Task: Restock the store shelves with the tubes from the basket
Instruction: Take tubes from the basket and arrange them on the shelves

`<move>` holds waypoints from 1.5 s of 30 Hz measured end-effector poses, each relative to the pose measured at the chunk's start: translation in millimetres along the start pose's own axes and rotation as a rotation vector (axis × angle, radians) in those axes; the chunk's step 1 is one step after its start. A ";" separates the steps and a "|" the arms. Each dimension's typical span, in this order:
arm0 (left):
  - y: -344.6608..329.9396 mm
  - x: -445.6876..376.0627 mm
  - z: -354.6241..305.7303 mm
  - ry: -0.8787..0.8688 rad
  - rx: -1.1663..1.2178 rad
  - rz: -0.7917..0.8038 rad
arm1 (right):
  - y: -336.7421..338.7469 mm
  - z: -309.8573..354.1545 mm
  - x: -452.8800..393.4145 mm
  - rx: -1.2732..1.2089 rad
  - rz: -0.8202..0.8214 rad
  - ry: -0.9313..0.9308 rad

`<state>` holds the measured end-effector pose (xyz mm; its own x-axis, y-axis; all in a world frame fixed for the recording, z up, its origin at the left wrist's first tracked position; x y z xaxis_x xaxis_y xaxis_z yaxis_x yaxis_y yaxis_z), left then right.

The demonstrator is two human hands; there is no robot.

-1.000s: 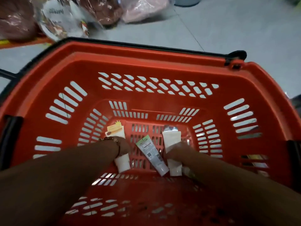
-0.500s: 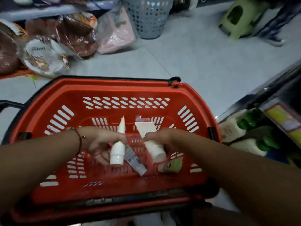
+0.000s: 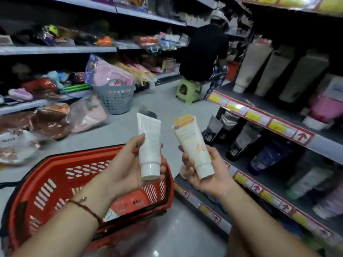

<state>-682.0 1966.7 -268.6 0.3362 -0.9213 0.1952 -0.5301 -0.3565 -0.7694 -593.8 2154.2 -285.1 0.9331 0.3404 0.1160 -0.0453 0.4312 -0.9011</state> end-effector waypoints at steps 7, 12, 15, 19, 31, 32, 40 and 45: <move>-41.4 -58.0 48.5 0.025 -0.076 -0.053 | 13.0 30.7 44.7 0.014 0.010 0.073; -63.6 -110.9 68.0 -0.117 -0.514 -0.194 | 11.2 52.0 77.0 -0.042 0.047 0.212; -74.7 -127.2 69.2 -0.220 -0.758 -0.337 | 13.7 60.6 88.0 -0.050 -0.072 0.312; -83.2 -146.4 76.4 -0.293 -0.751 -0.365 | 25.5 67.3 100.5 0.013 -0.307 0.419; -144.7 -162.2 6.1 -0.530 -0.645 -0.268 | -49.7 89.0 111.5 0.273 -0.341 0.532; -143.0 -160.8 -1.8 -0.537 -0.656 -0.250 | -63.2 95.1 107.7 0.361 -0.348 0.549; -93.3 -161.9 -13.7 -0.546 -0.559 -0.327 | -105.1 214.1 43.9 1.106 -0.892 0.917; -83.7 -169.3 -20.4 -0.518 -0.613 -0.309 | -84.9 249.3 -3.1 1.318 -1.172 0.863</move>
<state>-710.4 2149.3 -224.9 0.7685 -0.6354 -0.0751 -0.6330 -0.7380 -0.2340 -681.8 2324.8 -104.8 0.5735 -0.7821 -0.2438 0.8084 0.4919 0.3234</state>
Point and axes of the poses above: each hand's wrist, its own x-axis away from the middle knuckle, its own y-axis out of the back of the hand, z = x × y, the point moved 3 cm from there along -x, towards the middle knuckle, and after that the axes turned 13 degrees about z, right-handed, at the moved point
